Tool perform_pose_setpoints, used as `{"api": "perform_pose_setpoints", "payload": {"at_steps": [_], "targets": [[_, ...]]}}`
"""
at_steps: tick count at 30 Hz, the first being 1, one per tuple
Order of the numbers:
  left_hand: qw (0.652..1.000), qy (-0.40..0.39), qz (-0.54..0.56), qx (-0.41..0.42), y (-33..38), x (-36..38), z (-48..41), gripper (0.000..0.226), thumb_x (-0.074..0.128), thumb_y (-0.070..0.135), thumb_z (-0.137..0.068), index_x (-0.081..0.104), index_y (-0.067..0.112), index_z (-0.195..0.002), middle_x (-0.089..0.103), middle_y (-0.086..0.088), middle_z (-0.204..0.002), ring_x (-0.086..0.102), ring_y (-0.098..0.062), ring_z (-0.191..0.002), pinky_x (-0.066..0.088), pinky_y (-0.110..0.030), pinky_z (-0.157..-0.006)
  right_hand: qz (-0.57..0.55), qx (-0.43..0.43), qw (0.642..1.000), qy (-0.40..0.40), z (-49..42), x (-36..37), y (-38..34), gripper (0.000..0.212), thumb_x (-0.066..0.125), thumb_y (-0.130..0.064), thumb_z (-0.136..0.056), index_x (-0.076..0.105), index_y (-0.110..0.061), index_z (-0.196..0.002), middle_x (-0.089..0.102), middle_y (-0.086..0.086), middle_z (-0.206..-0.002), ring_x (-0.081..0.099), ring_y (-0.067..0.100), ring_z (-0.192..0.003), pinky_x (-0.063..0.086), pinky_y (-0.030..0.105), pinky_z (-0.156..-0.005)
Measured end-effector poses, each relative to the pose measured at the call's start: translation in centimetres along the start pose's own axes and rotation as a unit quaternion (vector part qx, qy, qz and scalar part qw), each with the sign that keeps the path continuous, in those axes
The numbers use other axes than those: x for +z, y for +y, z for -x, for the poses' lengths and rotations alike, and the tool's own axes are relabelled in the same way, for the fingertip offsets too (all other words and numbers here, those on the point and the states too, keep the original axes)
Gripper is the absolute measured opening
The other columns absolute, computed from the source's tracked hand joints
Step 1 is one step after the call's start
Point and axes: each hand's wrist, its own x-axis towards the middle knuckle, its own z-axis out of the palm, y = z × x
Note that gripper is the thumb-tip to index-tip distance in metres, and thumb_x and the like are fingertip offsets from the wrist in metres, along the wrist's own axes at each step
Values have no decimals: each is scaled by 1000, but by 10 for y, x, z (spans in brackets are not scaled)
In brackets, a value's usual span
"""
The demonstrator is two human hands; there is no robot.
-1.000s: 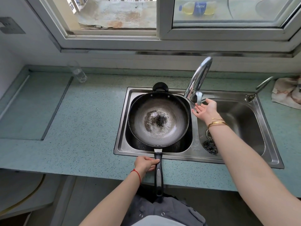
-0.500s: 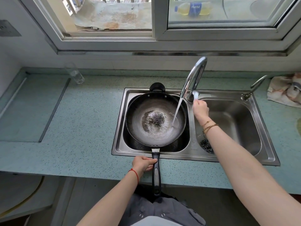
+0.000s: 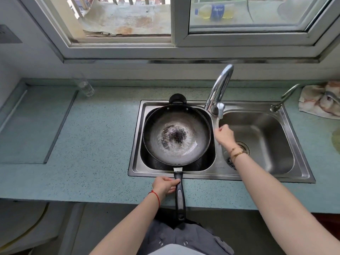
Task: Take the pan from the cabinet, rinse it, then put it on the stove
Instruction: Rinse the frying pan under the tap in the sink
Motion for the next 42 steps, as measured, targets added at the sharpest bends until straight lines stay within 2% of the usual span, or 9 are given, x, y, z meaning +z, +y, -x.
{"api": "perform_pose_setpoints", "payload": {"at_steps": [2, 5, 8, 14, 19, 23, 31, 35, 42], "targets": [[1000, -7, -9, 5, -3, -1, -2, 24, 83, 9, -76, 63, 1, -89, 72, -23, -96, 68, -21, -69, 60, -20, -58, -9, 68, 986, -151, 34, 15, 11, 35, 42, -26, -97, 57, 5, -104, 68, 20, -85, 66, 31, -66, 60, 45, -76], [999, -18, -30, 12, -5, -2, -4, 24, 79, 18, -81, 67, 2, -95, 71, -18, -94, 67, -18, -66, 59, -17, -57, 48, 119, 910, -395, 86, 39, 28, 45, 41, -36, -100, 61, 4, -103, 70, 17, -87, 68, 29, -72, 60, 42, -78], [997, -51, -52, 0, -3, -3, -3, 27, 70, 24, -90, 69, 3, -107, 69, -10, -88, 64, -13, -65, 55, -13, -52, 42, 141, 872, -466, 125, 73, 46, 45, 45, -46, -97, 60, -4, -100, 69, 13, -86, 67, 24, -71, 59, 41, -82], [993, -95, -67, -35, 5, -8, 0, 15, 65, 20, -93, 63, 16, -79, 65, 3, -67, 57, -7, -63, 50, -8, -48, -29, 96, 953, -287, 168, 120, 49, 32, 54, -41, -92, 50, -15, -74, 55, 2, -67, 53, 13, -56, 49, 26, -56], [993, -94, -73, -22, 0, -8, -4, 12, 66, 19, -92, 64, 15, -81, 61, 0, -72, 56, -6, -64, 51, -11, -57, -118, 128, 954, -244, 183, 134, 49, 28, 59, -33, -89, 58, -5, -87, 76, 19, -82, 76, 35, -80, 61, 45, -78], [993, -93, -59, -29, -3, -4, -4, 22, 63, 16, -93, 59, 15, -72, 60, 2, -60, 53, -7, -62, 50, -9, -50, -130, 98, 970, -181, 194, 142, 52, 25, 62, -33, -91, 54, -11, -82, 68, 7, -64, 70, 22, -52, 58, 33, -54], [986, -153, -3, -57, 13, 7, 12, 16, 51, 17, -100, 63, 14, -90, 73, 11, -61, 65, 3, -48, 46, -12, -41, -125, 34, 989, -73, 218, 129, 46, 19, 58, -32, -92, 59, -15, -85, 65, 10, -69, 61, 21, -44, 46, 27, -32], [982, -177, 36, -58, 17, 12, 25, 21, 47, 17, -102, 65, 13, -90, 73, 14, -60, 66, 3, -53, 47, -12, -45, -103, 10, 993, -50, 222, 117, 43, 22, 56, -30, -93, 59, -13, -79, 63, 10, -67, 60, 22, -41, 46, 27, -32], [972, -199, 123, -34, 9, 11, 35, 22, 45, 10, -102, 64, 8, -91, 74, 5, -66, 67, -9, -64, 55, -22, -62, -41, -78, 996, 12, 235, 114, 48, 36, 60, -34, -93, 65, -7, -116, 74, 14, -97, 70, 31, -91, 50, 33, -67]]}}
